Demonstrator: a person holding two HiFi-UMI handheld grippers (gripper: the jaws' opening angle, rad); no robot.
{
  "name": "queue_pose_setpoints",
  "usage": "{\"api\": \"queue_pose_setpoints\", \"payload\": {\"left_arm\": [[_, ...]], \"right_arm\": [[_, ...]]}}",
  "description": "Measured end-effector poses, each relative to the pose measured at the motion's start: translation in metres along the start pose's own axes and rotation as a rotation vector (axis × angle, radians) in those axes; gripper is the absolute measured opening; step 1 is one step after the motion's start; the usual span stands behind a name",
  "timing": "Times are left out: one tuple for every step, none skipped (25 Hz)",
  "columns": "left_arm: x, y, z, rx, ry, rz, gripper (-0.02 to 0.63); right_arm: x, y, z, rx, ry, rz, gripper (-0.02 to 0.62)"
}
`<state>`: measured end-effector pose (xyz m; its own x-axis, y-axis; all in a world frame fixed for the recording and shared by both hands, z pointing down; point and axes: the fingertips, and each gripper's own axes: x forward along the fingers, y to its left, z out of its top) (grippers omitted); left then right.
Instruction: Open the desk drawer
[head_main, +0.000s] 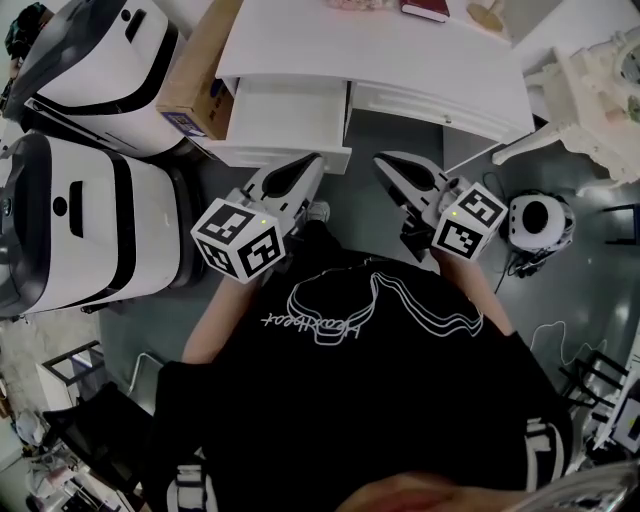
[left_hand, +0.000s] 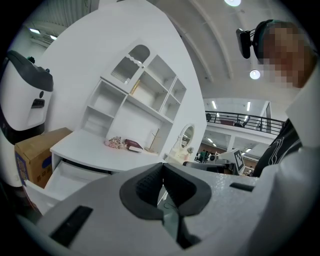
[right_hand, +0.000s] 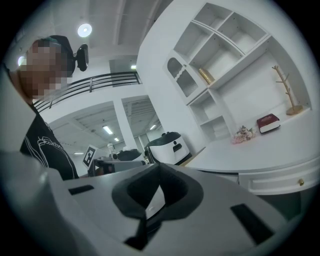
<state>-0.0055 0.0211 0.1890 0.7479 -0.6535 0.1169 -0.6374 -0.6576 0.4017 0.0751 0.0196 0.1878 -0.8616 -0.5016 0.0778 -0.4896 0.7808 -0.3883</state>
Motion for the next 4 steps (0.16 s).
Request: {"api": "queue_pose_setpoints", "payload": {"left_arm": [[-0.0006, 0.0004, -0.0006, -0.001, 0.000, 0.001, 0.005], [-0.0011, 0.0006, -0.0013, -0.001, 0.001, 0.003, 0.005], [-0.0016, 0.0009, -0.0021, -0.001, 0.003, 0.004, 0.005], [-0.0021, 0.0011, -0.0028, -0.002, 0.004, 0.006, 0.005]], "right_arm": [[0.0006, 0.0003, -0.0008, 0.001, 0.001, 0.000, 0.005], [0.0011, 0.0007, -0.0014, 0.002, 0.003, 0.000, 0.005], [0.0015, 0.0013, -0.0021, 0.003, 0.004, 0.001, 0.005], [0.0020, 0.0018, -0.0028, 0.004, 0.006, 0.002, 0.005]]}}
